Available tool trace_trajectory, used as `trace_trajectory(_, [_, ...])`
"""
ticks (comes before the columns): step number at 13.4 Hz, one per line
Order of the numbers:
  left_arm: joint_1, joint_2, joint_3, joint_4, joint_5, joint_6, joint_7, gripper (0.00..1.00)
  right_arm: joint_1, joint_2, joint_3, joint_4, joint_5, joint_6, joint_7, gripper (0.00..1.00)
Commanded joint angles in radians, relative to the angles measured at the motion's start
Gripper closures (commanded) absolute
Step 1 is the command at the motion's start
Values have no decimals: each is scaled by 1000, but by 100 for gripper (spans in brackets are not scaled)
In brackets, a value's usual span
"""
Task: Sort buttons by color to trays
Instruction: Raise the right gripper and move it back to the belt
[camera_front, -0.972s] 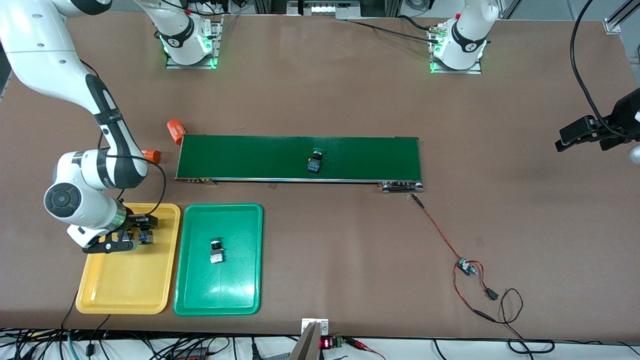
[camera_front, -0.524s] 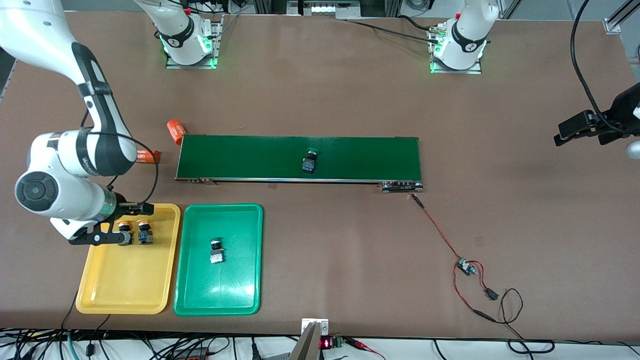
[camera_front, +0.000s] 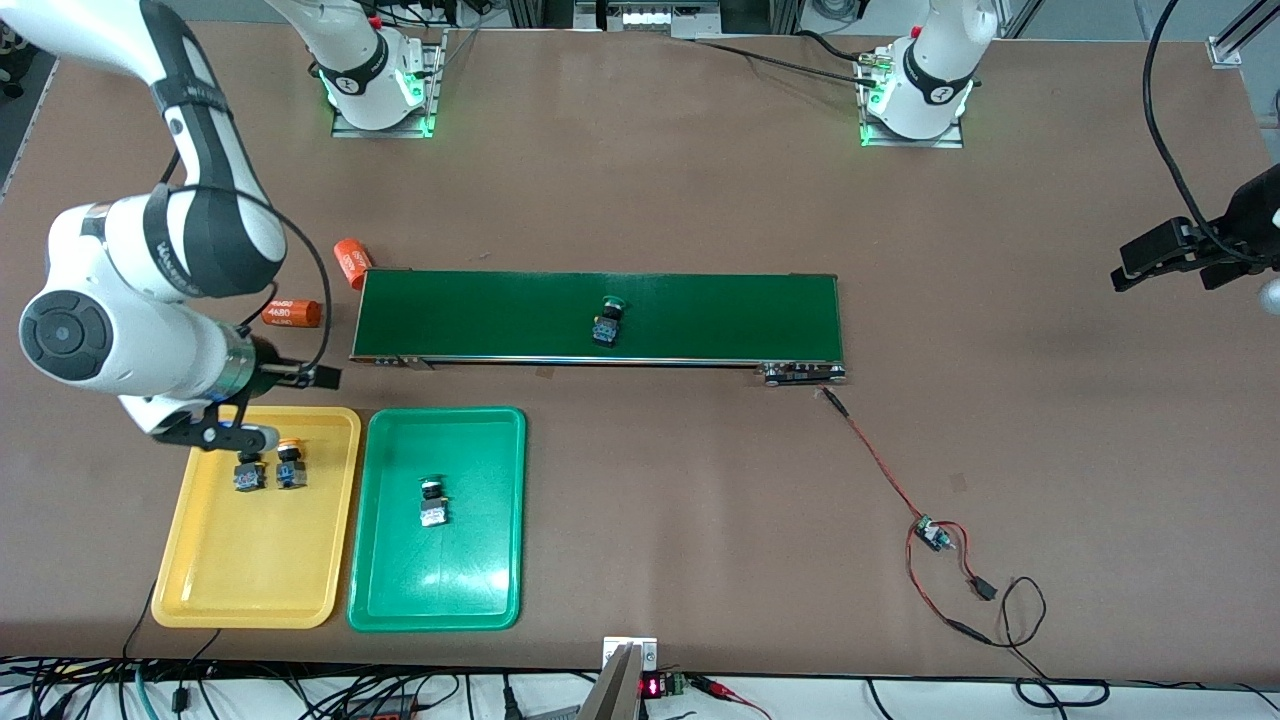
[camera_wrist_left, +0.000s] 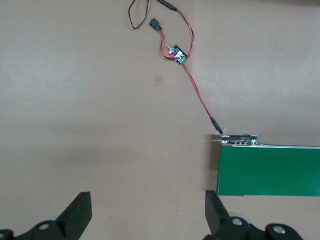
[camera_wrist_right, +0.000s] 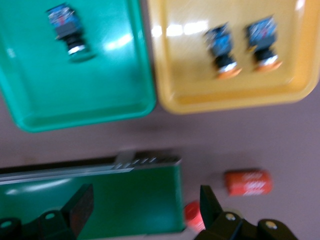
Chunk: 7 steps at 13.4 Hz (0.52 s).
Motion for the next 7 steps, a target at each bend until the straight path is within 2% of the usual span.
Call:
trace_trajectory(1, [4, -21, 2, -22, -10, 13, 4, 0, 51, -33, -3, -15, 57, -42, 92, 6])
trace_trajectory(7, [5, -19, 6, -22, -14, 30, 4, 0, 171, -39, -3, -27, 62, -39, 178, 6])
